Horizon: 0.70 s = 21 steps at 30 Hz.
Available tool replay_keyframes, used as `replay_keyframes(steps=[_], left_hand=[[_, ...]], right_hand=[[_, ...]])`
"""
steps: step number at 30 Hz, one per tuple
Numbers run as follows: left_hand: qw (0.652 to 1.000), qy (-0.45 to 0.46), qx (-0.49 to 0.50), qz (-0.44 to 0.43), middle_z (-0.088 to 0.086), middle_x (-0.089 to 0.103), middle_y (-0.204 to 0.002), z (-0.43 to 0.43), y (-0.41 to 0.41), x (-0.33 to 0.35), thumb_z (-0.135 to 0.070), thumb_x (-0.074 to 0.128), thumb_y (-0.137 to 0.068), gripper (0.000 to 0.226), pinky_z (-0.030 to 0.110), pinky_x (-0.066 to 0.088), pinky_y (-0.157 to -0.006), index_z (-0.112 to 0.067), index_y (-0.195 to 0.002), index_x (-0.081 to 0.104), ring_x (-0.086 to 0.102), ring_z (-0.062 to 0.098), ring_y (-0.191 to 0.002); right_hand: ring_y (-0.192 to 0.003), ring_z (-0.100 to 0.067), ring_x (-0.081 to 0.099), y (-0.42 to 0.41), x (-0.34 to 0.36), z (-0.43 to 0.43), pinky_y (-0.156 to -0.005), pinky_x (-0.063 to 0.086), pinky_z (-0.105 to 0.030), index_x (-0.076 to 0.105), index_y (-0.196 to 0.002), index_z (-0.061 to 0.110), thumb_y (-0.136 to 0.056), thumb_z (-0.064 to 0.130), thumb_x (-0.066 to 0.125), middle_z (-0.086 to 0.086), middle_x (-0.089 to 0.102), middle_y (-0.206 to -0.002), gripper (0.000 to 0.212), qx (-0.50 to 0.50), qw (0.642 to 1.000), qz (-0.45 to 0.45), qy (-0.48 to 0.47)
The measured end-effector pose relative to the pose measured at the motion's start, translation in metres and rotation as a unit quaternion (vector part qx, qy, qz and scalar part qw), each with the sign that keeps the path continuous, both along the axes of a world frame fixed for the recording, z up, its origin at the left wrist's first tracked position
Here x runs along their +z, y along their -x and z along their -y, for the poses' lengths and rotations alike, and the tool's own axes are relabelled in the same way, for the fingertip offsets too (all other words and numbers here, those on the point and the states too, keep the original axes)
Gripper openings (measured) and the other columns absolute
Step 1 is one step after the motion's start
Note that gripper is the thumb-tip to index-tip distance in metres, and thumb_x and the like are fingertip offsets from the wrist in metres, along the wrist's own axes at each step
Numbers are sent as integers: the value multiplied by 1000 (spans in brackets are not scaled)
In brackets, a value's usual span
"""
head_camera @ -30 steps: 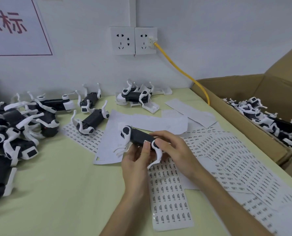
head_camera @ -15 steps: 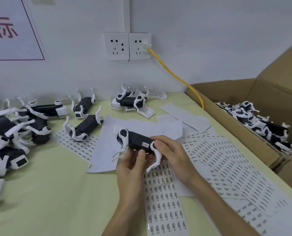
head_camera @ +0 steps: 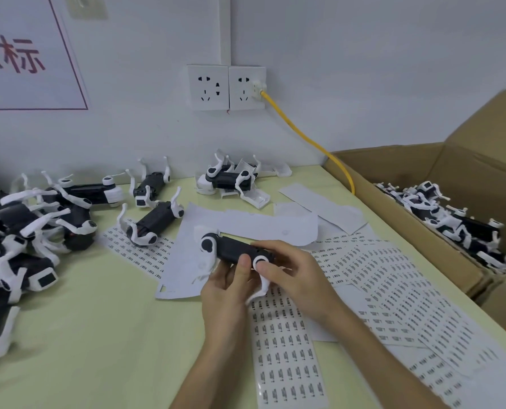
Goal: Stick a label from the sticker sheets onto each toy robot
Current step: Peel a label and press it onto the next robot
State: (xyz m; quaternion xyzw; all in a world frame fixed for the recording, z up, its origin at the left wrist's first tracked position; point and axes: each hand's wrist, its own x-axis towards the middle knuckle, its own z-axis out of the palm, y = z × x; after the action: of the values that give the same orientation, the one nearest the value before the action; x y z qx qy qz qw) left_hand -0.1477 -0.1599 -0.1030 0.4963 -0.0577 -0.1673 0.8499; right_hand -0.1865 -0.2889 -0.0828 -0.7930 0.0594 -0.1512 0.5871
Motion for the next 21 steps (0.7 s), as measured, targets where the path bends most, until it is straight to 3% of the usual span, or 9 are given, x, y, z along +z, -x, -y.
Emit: replay_keyframes(steps=[3, 5, 8, 11, 13, 15, 17, 18, 21], left_hand=[[999, -25, -21, 25, 13, 77, -117, 2, -4, 0, -27, 66, -98, 35, 49, 54, -103, -9, -128, 66, 74, 32, -110], [995, -67, -35, 64, 5, 77, -121, 2, -6, -2, -15, 61, -102, 30, 36, 59, -96, -13, -132, 66, 74, 22, -112], [983, -141, -55, 100, -10, 76, -121, 0, -5, -6, -11, 66, -99, 32, 30, 58, -93, -22, -129, 70, 73, 9, -109], [978, -167, -56, 114, -4, 79, -104, -1, -6, -6, -5, 60, -101, 25, 26, 59, -87, -19, -108, 79, 74, 11, -95], [981, -159, -50, 99, 2, 79, -99, 0, -7, -4, -1, 55, -103, 28, 25, 59, -83, -15, -102, 80, 74, 15, -89], [982, -159, -48, 88, 4, 79, -96, 0, -7, -4, 0, 54, -103, 29, 24, 59, -81, -13, -101, 79, 74, 16, -86], [982, -163, -50, 83, 4, 79, -94, 1, -7, -3, 0, 53, -104, 29, 25, 59, -80, -13, -100, 79, 74, 16, -86], [982, -164, -52, 81, 4, 79, -93, 1, -7, -2, -1, 53, -104, 29, 25, 59, -80, -13, -100, 79, 74, 16, -86], [982, -165, -51, 76, 6, 78, -91, 2, -6, -1, 0, 53, -104, 29, 26, 59, -80, -12, -98, 78, 74, 18, -85]], right_hand=[[-96, -11, 72, -4, 2, 5, -84, 58, -30, 74, -114, 25, -92, 33, 70, 5, 77, -101, 24, -33, 999, 9, 8], [-84, -17, 74, -6, 8, 11, -73, 60, -28, 75, -103, 23, -98, 32, 65, 1, 77, -90, 14, -87, 996, 12, -24], [-79, -27, 73, -8, 23, 28, -66, 61, -34, 74, -97, 20, -97, 35, 63, -7, 78, -89, 19, -167, 967, -22, -189], [-80, -24, 67, -5, 43, 63, -66, 58, -27, 69, -93, 13, -89, 28, 69, -17, 71, -107, 15, -148, 882, 45, -446], [-96, -30, 68, -2, 56, 95, -80, 60, -34, 65, -115, 7, -91, 27, 66, -21, 65, -124, 31, -169, 797, 142, -563], [-115, -35, 63, 2, 65, 127, -97, 55, -42, 48, -143, 6, -104, 34, 50, -22, 59, -137, 48, -232, 750, 192, -589], [-121, -35, 59, 3, 64, 143, -103, 50, -41, 36, -153, 9, -108, 35, 40, -20, 53, -143, 53, -291, 758, 160, -561], [-120, -32, 61, 2, 60, 144, -102, 51, -40, 39, -151, 10, -108, 33, 40, -19, 54, -142, 49, -315, 765, 135, -546], [-96, -23, 72, -6, 44, 121, -80, 58, -30, 60, -122, 8, -103, 19, 47, -15, 70, -117, 26, -325, 809, 78, -484]])
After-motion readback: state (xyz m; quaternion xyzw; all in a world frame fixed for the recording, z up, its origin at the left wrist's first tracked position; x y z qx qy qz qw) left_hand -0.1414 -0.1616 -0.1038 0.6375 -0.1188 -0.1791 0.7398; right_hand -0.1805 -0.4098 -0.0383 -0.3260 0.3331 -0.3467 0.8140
